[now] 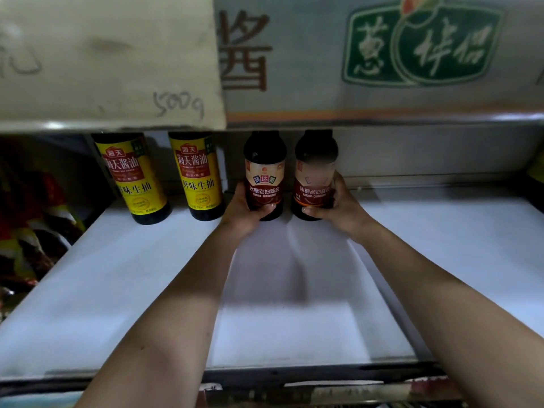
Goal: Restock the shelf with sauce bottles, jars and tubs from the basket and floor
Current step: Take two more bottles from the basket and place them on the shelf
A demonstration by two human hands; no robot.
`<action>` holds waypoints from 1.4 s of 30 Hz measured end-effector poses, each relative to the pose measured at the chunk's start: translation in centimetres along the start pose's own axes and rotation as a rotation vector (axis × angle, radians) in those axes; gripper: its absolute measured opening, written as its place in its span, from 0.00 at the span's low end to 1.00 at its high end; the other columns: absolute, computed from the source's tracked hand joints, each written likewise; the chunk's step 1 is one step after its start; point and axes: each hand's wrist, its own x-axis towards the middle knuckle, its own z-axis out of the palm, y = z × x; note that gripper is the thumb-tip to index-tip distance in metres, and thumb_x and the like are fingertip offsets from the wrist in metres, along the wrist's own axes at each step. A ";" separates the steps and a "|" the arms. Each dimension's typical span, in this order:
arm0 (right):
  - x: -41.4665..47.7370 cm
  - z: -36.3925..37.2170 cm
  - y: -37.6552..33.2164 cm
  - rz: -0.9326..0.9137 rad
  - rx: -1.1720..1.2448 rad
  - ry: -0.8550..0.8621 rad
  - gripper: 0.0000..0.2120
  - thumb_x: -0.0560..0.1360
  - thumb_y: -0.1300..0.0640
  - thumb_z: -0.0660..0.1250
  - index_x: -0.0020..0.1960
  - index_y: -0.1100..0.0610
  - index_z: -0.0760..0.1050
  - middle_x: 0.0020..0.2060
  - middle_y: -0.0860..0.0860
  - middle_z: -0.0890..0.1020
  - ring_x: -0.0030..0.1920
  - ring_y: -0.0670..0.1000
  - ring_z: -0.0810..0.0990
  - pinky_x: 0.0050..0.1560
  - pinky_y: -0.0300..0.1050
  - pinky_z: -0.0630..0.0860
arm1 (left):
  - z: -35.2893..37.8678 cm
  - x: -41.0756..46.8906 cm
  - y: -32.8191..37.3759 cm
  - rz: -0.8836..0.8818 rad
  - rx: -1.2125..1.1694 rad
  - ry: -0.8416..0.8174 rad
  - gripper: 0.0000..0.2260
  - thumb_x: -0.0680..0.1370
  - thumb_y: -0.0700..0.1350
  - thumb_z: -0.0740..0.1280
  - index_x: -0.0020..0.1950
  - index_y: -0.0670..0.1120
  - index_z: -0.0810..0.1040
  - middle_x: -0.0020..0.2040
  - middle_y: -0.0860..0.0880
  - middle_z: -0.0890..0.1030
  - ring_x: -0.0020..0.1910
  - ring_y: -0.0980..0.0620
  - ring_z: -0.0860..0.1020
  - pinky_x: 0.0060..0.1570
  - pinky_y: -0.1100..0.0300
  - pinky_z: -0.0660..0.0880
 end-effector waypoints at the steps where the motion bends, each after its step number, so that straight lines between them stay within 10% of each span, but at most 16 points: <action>1: 0.0 0.0 0.0 0.008 0.001 0.002 0.43 0.66 0.68 0.73 0.72 0.52 0.54 0.59 0.46 0.72 0.61 0.47 0.70 0.63 0.44 0.69 | 0.0 -0.1 0.1 0.002 0.003 -0.002 0.33 0.71 0.37 0.71 0.72 0.45 0.58 0.69 0.45 0.69 0.68 0.47 0.67 0.66 0.53 0.67; 12: -3.8 0.0 -0.8 0.080 -0.137 0.131 0.42 0.66 0.63 0.75 0.73 0.53 0.57 0.63 0.52 0.73 0.65 0.54 0.72 0.66 0.54 0.69 | -0.5 -3.4 0.5 0.032 0.069 0.169 0.26 0.72 0.37 0.71 0.67 0.38 0.67 0.66 0.42 0.73 0.65 0.46 0.71 0.57 0.62 0.68; 20: -9.9 -0.8 -3.6 0.115 -0.165 0.156 0.26 0.69 0.56 0.73 0.65 0.55 0.70 0.54 0.53 0.79 0.54 0.51 0.77 0.53 0.42 0.73 | -1.2 -9.8 2.5 -0.001 0.000 0.142 0.14 0.72 0.31 0.68 0.56 0.40 0.72 0.52 0.46 0.74 0.51 0.49 0.74 0.47 0.67 0.73; 42: -23.8 12.2 -9.4 -0.148 0.027 -0.647 0.09 0.73 0.63 0.68 0.53 0.60 0.77 0.39 0.49 0.79 0.37 0.39 0.78 0.45 0.33 0.74 | -8.8 -40.4 4.8 -0.148 -0.066 0.696 0.08 0.76 0.33 0.62 0.43 0.45 0.74 0.30 0.52 0.80 0.30 0.64 0.79 0.33 0.72 0.75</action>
